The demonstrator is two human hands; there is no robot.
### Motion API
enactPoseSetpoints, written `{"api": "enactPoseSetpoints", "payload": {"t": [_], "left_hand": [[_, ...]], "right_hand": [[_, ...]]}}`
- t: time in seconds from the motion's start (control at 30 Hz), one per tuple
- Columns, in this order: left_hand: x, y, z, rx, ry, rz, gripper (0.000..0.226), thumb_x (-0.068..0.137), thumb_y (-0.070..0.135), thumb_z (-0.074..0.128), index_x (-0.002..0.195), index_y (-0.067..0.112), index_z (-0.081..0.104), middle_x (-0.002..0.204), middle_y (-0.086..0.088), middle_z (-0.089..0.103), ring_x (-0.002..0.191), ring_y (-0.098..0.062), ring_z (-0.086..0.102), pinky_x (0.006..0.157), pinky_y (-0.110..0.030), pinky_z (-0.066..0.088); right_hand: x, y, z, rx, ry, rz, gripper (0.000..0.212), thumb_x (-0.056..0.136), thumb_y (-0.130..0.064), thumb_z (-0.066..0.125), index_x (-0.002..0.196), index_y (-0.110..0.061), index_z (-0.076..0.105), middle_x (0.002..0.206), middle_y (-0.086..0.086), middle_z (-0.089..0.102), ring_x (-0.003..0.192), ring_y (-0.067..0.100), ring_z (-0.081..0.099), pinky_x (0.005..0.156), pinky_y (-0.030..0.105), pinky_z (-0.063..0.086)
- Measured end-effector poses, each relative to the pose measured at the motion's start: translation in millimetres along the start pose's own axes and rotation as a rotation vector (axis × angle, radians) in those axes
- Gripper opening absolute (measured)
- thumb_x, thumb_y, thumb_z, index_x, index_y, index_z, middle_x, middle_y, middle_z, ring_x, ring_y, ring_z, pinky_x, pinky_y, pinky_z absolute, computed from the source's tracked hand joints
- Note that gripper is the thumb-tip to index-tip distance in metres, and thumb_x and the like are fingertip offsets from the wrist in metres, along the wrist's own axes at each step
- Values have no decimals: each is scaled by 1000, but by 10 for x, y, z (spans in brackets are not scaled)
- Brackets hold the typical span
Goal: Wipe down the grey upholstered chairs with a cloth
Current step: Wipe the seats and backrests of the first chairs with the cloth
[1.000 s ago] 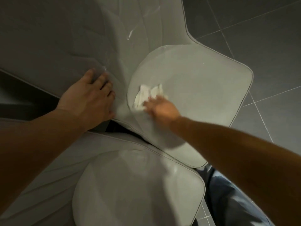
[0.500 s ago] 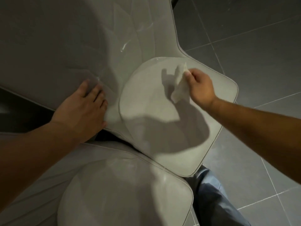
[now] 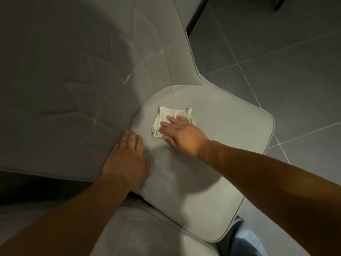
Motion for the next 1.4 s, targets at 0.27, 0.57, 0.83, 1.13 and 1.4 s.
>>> {"api": "enactPoseSetpoints", "payload": {"t": [0.27, 0.57, 0.83, 1.13, 1.4], "left_hand": [[355, 413, 499, -257, 186, -186, 96, 93, 75, 6, 161, 7, -5, 168, -21, -10, 156, -34, -10, 126, -49, -2], [380, 385, 616, -359, 338, -285, 88, 94, 77, 14, 162, 21, 15, 167, -23, 7, 155, -37, 1, 125, -53, 9], [304, 429, 632, -437, 359, -415, 81, 96, 69, 19, 162, 21, 19, 164, -29, 12, 154, -41, 10, 123, -52, 17], [285, 452, 621, -419, 365, -395, 82, 96, 65, 19, 161, 16, 17, 164, -32, 10, 154, -43, 9, 123, -53, 14], [272, 440, 609, -441, 378, -376, 87, 92, 68, 19, 162, 15, 16, 165, -31, 8, 154, -42, 5, 123, -52, 12]], "right_hand": [[634, 252, -14, -348, -131, -96, 65, 94, -65, 7, 153, -38, 4, 162, -12, 1, 150, 19, -8, 115, 49, -15], [343, 925, -369, -359, -10, 140, 60, 97, -61, 18, 152, -36, 21, 161, -7, 19, 149, 19, 12, 116, 49, 8], [-1181, 1146, -376, -115, 222, 655, 52, 104, -41, 21, 150, -20, 32, 158, 3, 29, 148, 22, 19, 119, 42, 16], [-479, 531, -230, -224, 73, 233, 54, 101, -50, 26, 151, -30, 29, 161, 3, 20, 150, 25, 11, 120, 47, 5], [-1253, 1159, -244, -156, 99, 586, 52, 102, -46, 27, 152, -29, 28, 162, 2, 16, 150, 24, 10, 117, 46, 14]]}}
Point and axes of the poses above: each hand's wrist, its own x-axis towards the middle knuckle, its own z-axis out of the palm, y = z × x, the point moved 4 cm from there along x, towards the middle knuckle
